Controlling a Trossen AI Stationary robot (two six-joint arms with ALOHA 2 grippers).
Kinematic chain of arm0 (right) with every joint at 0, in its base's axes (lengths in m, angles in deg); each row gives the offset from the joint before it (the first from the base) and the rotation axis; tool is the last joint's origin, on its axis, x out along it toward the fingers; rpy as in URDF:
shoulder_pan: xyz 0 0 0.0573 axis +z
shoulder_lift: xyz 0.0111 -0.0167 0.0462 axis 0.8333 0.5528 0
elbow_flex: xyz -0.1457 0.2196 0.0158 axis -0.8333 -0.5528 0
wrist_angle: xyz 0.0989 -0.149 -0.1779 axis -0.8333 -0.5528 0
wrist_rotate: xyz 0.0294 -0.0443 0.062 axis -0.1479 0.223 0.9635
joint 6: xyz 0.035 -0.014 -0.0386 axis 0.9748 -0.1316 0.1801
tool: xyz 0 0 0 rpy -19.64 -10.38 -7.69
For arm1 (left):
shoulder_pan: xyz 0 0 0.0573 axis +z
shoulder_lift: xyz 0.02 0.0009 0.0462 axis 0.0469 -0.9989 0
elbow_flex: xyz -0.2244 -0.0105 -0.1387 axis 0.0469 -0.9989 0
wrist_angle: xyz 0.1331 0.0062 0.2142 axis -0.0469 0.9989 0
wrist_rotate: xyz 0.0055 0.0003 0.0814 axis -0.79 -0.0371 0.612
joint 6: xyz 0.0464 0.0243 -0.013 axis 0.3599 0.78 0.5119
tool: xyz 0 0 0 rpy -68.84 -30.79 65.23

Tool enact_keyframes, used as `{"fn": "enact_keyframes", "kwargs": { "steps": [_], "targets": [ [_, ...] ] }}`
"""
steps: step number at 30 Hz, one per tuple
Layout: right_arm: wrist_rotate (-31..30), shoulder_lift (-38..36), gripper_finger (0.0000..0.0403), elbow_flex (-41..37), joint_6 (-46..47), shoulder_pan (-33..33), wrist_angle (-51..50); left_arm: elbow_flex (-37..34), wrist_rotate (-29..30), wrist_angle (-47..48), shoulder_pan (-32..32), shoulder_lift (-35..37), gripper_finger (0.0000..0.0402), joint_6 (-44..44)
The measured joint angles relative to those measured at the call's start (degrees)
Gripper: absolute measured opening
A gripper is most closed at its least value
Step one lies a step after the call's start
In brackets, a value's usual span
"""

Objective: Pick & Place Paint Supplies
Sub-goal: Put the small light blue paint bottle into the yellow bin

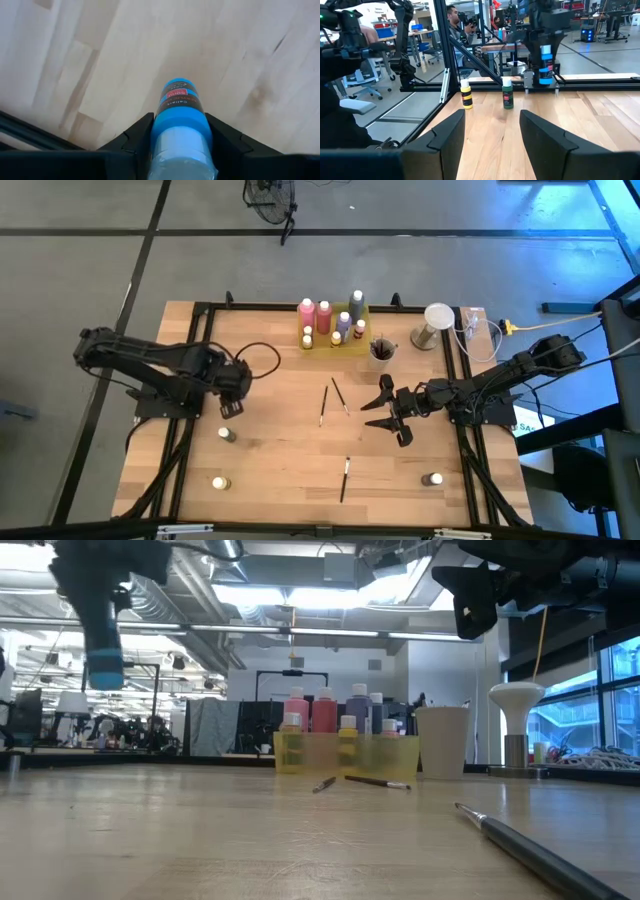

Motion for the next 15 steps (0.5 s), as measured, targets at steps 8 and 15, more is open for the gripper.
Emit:
{"fn": "enact_keyframes", "kwargs": {
  "steps": [8, 15],
  "targets": [
    [0.0, 0.0, 0.0192, 0.0, 0.0, 0.0, 0.0, 5.7, -0.6, 0.0, 5.3, -8.1, 0.0141, 9.3],
    [0.0, 0.0, 0.0192, 0.0, 0.0, 0.0, -0.5, 15.8, -3.7, 0.0, 8.9, -18.8, 0.0141, 18.7]
  ]
}}
